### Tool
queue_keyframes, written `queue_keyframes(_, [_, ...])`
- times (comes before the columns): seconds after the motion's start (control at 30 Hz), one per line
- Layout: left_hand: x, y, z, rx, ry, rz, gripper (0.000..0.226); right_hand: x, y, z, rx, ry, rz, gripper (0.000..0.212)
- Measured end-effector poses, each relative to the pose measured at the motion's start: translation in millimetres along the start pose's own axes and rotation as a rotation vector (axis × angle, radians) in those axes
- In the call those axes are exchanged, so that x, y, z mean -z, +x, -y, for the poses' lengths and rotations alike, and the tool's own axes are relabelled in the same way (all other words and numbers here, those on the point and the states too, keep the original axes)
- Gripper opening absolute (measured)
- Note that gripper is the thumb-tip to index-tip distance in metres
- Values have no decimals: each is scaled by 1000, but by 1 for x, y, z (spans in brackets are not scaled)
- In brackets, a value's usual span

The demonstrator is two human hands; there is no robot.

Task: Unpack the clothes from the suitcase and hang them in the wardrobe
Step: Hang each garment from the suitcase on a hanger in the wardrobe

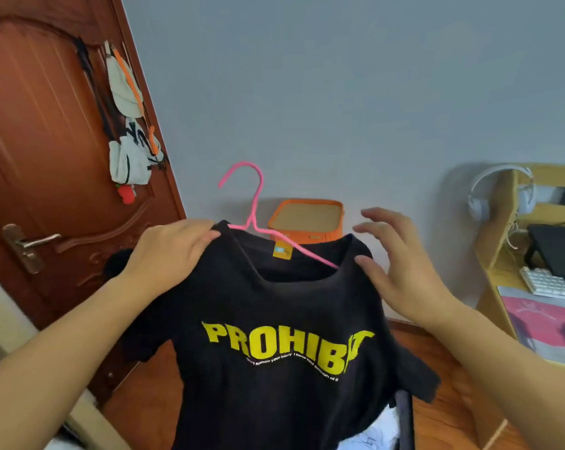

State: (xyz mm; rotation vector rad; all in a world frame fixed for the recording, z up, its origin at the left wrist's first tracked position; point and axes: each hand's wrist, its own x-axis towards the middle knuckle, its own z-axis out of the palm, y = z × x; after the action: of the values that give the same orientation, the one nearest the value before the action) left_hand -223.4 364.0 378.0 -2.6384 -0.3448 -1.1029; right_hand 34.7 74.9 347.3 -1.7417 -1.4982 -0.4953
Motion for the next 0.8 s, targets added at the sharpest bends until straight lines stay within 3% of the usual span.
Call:
queue_keyframes(0.1, [15, -1, -2, 215, -149, -7, 46, -11, 19, 8, -207, -105, 308, 29])
queue_keyframes(0.17, [24, -5, 1, 266, -215, 4, 47, -21, 26, 16, -151, -223, 398, 45])
queue_keyframes(0.27, [37, -4, 0, 251, -246, -6, 48, -41, 45, 40, -9, -299, 277, 59])
queue_keyframes(0.4, [58, -11, 17, 193, -110, -64, 42, -56, 71, 65, 45, -199, 98, 43])
queue_keyframes(0.47, [60, -35, 39, 356, 38, -60, 46, -55, 81, 70, -22, -132, 29, 32])
queue_keyframes(0.57, [51, -85, 72, 851, -197, -43, 48, -53, 97, 72, -120, -52, 51, 25])
queue_keyframes(0.67, [57, -121, 119, 897, -154, -25, 31, -57, 106, 67, -85, -151, 95, 30])
queue_keyframes(0.8, [99, -122, 189, 923, 26, 210, 27, -68, 94, 80, 58, -205, 92, 44])
